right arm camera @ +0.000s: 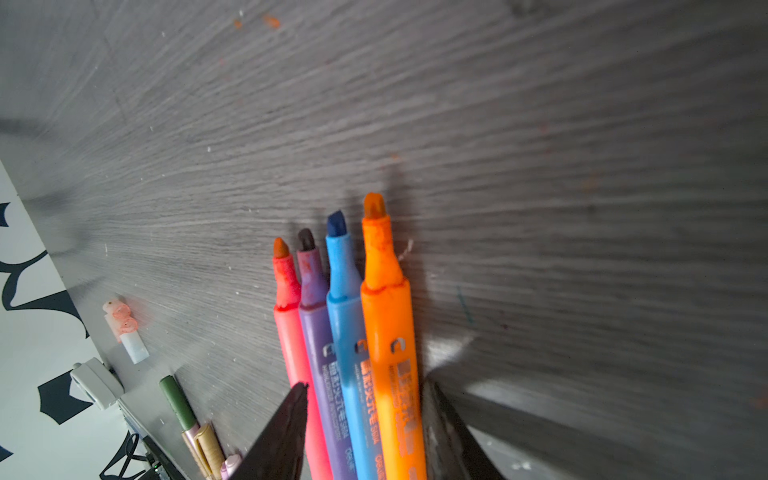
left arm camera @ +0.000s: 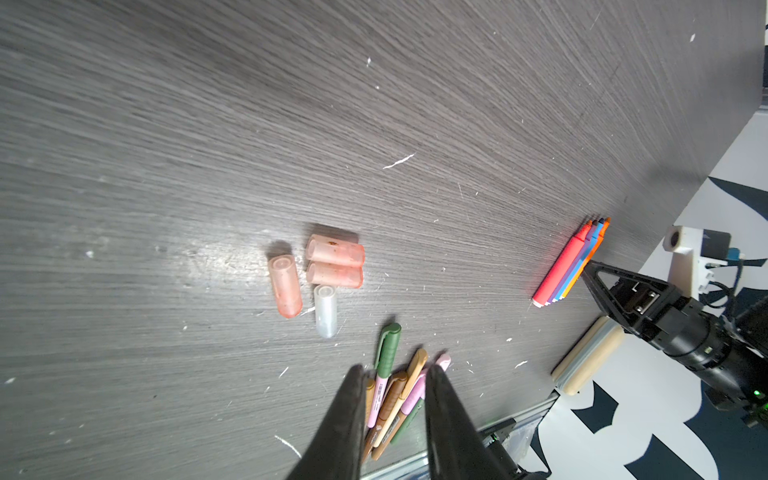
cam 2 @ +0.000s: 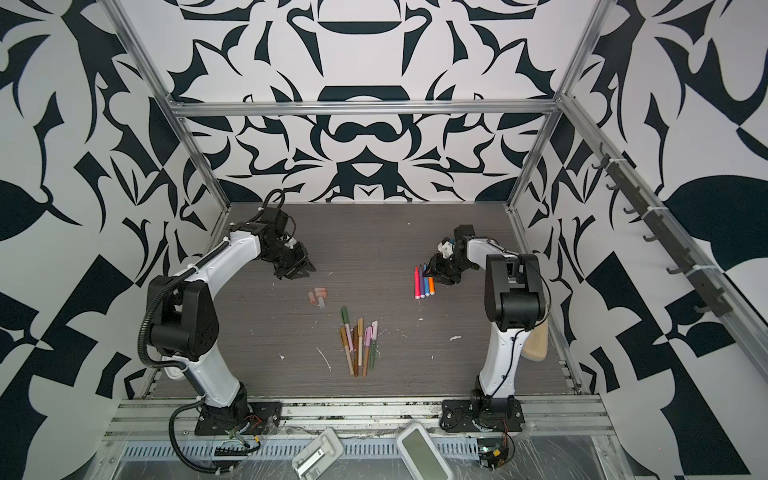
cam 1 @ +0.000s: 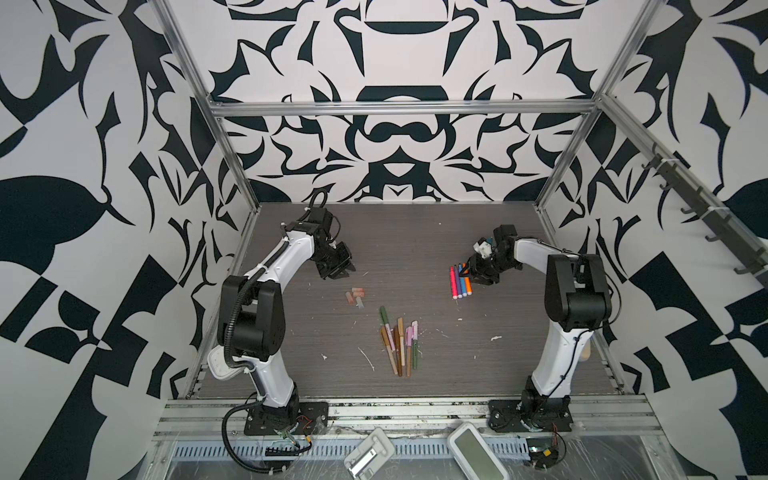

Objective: Open the pen caps
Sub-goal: 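Move the right gripper over the pile of pastel pens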

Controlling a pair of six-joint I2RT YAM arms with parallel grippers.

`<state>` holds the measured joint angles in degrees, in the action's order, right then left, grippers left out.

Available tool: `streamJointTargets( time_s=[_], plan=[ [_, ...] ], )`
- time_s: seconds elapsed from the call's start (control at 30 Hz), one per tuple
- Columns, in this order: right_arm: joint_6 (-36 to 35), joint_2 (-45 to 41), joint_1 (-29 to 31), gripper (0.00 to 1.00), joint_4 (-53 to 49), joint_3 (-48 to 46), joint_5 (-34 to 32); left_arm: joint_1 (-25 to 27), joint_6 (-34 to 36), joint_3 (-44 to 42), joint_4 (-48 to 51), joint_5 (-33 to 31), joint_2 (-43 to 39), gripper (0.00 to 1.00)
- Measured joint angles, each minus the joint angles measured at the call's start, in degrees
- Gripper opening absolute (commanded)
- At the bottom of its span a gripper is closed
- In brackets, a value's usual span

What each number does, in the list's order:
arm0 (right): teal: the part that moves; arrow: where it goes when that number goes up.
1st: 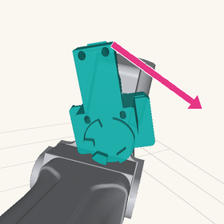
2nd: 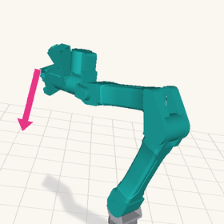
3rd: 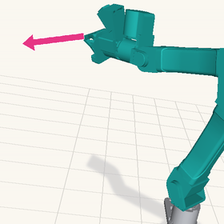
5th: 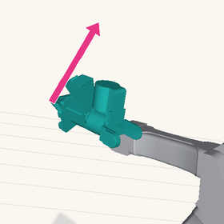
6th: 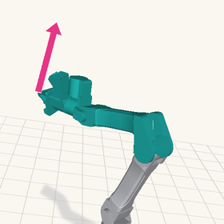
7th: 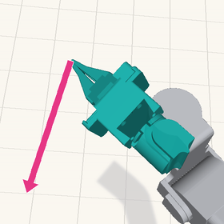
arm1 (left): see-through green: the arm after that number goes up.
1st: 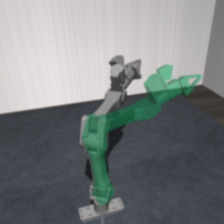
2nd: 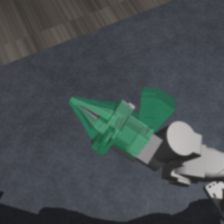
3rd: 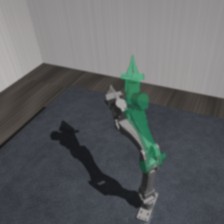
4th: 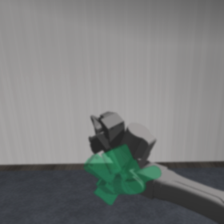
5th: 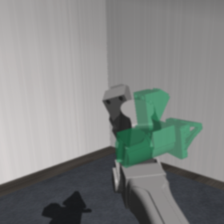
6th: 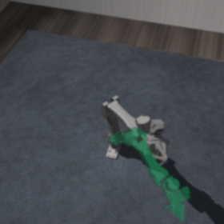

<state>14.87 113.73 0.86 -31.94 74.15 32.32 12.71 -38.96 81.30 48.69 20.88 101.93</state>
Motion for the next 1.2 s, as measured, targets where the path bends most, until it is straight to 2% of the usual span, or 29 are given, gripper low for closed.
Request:
streamJointTargets(
  time_s=[0.3, 0.37, 0.67, 0.8, 0.87, 0.97, 1.07, 1.2],
  plan=[
    [-0.1, -0.4, 0.3, 0.52, -0.5, 0.3, -2.6, 0.0, 0.0, 0.1, 0.2, 0.0, 0.0, 0.29],
    [0.0, -0.9, 0.3, 0.58, -0.7, 0.3, -4.1, 0.0, 0.1, 0.1, 0.3, 0.0, 0.0, 0.29],
    [-0.7, -6.0, 0.3, 0.59, -1.7, -2.5, -9.0, 0.0, 0.3, 0.2, 0.4, 0.0, 0.0, 0.29],
    [-1.2, -12.8, 1.5, 0.55, -3.6, -4.5, -12.2, 0.0, 0.2, 0.2, 0.4, 0.2, 0.0, 0.29],
    [-0.9, -17.7, 4.2, 0.55, -4.8, -6.4, -14.6, 0.0, 0.1, 0.2, 0.3, 0.4, 0.0, 0.29],
    [0.3, -25.4, 12.4, 0.54, -6.2, -10.6, -17.6, 0.0, -0.3, 0.2, 0.0, 0.6, 0.0, 0.29],
    [3.7, -30.9, 24.6, 0.52, -6.5, -16.1, -19.2, 0.0, -0.9, 0.0, -0.7, 0.9, 0.0, 0.29],
    [10.3, -32.2, 40.2, 0.49, -6.4, -22.1, -21.5, 0.3, -1.6, -0.5, -1.2, 1.4, 0.0, 0.29]
  ],
)
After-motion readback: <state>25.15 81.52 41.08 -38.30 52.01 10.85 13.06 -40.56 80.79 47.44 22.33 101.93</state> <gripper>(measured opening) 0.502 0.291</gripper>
